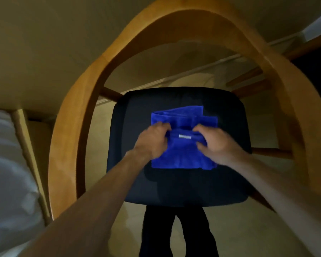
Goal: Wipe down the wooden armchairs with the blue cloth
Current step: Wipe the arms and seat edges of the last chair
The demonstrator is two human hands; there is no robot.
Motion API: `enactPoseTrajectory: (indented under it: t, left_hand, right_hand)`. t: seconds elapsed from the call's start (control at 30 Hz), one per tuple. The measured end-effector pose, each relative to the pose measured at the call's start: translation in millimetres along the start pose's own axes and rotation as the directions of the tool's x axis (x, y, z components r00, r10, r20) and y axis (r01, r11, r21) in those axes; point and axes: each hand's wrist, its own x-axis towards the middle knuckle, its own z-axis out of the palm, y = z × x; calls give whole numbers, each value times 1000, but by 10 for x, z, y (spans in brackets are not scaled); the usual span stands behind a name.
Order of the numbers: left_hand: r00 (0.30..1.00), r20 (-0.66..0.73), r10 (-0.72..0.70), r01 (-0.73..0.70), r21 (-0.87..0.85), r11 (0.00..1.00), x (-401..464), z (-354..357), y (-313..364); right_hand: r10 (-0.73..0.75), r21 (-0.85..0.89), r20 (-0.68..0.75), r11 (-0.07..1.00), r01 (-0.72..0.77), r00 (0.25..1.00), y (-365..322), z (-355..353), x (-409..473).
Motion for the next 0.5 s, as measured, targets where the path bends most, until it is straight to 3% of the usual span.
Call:
enactPoseTrajectory:
  t: [0.07,0.13,0.27,0.43,0.5]
  left_hand:
    - [994,-108,34,-22,109,994,302,-131,11]
    - [994,-98,43,-19,237,971,532,-170,-14]
    - [985,158,-65,16,293,956,744,-12,-53]
    - [1000,12,13,-17,540,841,672,217,-21]
    - [993,115,-36,-21,452,892,678,178,-19]
  right_hand:
    - [-80,-160,-175,986,52,981,33,-72,256]
    - [-109,-256,-212,965,52,971,88,-75,494]
    - [103,-231,117,970,-74,988,102,40,771]
    - [96,-279,11,956,-89,995,5,224,723]
    - [123,-215,116,972,-96,986,-22,108,717]
